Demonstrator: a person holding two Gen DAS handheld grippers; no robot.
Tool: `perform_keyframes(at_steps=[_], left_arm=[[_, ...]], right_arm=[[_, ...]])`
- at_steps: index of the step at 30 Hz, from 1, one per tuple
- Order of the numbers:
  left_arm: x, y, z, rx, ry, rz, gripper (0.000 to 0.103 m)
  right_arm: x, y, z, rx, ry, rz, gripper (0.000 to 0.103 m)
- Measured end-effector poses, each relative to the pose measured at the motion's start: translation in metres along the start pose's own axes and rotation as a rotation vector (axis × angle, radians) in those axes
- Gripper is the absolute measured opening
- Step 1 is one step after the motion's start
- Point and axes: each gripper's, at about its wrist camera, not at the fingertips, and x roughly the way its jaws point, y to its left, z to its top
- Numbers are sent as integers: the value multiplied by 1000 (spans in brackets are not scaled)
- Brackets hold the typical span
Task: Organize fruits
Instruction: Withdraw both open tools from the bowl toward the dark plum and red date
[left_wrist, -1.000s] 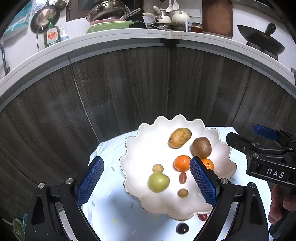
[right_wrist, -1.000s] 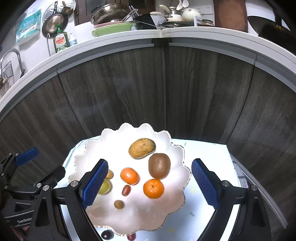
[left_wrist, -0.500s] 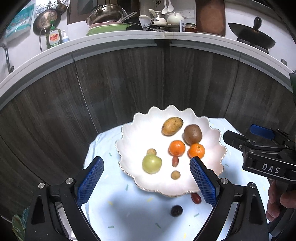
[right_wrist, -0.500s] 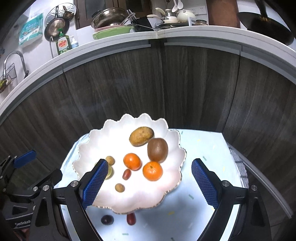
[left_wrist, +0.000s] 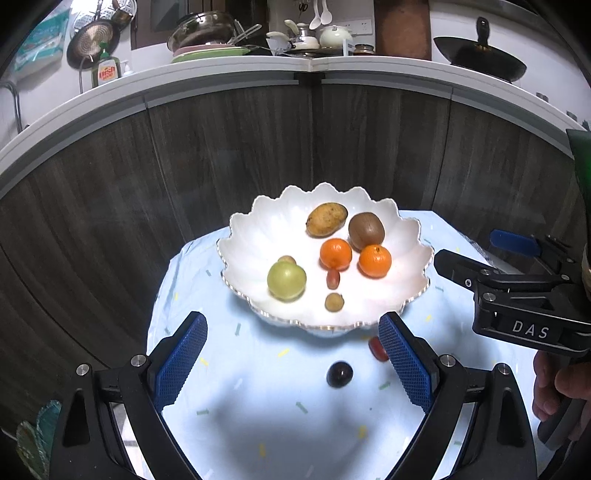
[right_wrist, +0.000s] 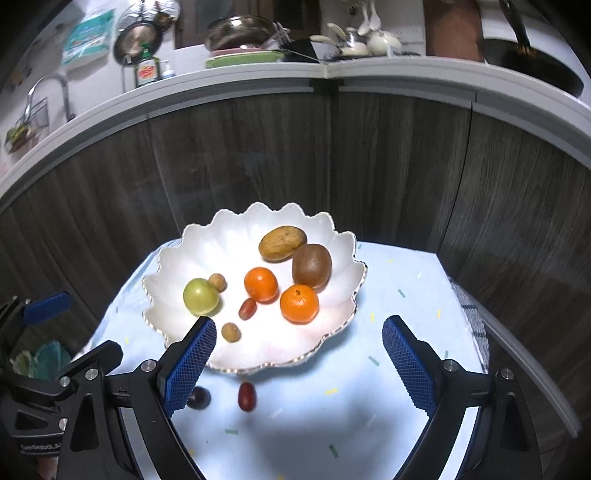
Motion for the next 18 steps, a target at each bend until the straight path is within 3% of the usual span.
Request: perform_keyframes(at_steps=[18], left_arm=[[8,-10,-51,46,-54,11,95]], right_arm=[[6,6,-58,-41,-2,37,92]])
